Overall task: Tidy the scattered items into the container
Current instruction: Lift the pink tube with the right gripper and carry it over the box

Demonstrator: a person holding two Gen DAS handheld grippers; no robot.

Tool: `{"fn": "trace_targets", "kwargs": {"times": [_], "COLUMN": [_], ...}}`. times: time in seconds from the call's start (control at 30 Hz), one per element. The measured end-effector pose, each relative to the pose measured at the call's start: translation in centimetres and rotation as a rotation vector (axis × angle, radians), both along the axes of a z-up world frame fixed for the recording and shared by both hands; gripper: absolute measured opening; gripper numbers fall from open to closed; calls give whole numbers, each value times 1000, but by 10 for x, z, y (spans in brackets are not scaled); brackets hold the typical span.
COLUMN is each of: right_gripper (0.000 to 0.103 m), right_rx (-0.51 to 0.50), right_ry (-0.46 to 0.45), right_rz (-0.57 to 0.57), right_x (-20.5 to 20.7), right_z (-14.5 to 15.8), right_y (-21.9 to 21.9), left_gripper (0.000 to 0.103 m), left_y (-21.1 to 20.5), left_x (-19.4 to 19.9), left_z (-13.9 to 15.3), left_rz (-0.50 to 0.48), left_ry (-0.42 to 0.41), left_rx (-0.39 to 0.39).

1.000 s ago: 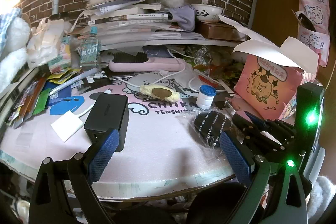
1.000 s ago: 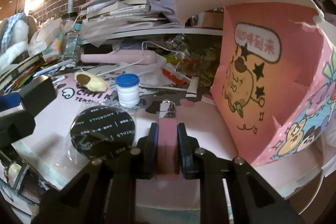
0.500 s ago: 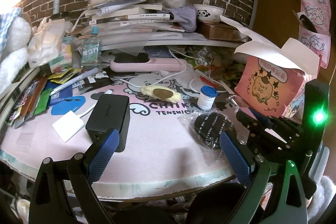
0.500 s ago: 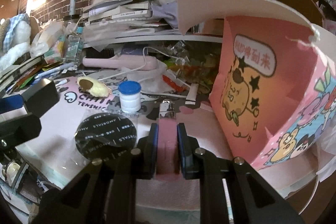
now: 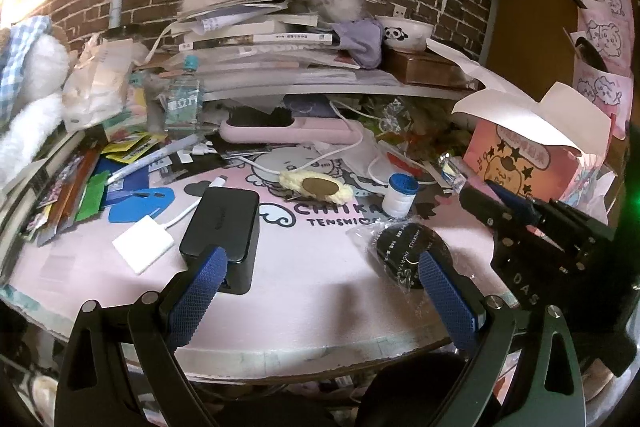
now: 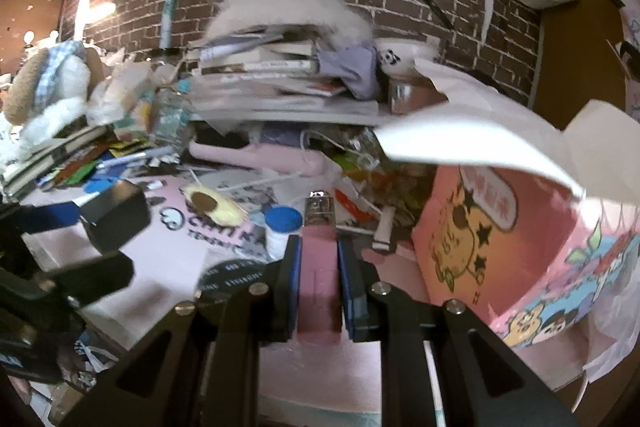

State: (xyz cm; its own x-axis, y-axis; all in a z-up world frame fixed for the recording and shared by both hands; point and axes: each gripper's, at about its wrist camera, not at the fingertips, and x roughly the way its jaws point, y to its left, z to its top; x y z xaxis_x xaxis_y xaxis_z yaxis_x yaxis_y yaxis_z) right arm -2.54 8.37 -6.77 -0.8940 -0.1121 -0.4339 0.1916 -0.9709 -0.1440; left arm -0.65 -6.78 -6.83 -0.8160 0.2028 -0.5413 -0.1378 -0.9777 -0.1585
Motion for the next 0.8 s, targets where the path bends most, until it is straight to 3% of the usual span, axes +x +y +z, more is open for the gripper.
{"fn": "trace_targets", "kwargs": {"times": [0.8], "right_gripper": [15], "right_rx": [-55], "right_ry": [109], "right_rz": [55], "right_x": [9], "right_z": [80], "right_y": [-1], "left_gripper": [96], "left_y": [-1], "left_x": [-1], "left_z": [12], "left_rz": [13], "left_ry": [14], "left_rx": [1]}}
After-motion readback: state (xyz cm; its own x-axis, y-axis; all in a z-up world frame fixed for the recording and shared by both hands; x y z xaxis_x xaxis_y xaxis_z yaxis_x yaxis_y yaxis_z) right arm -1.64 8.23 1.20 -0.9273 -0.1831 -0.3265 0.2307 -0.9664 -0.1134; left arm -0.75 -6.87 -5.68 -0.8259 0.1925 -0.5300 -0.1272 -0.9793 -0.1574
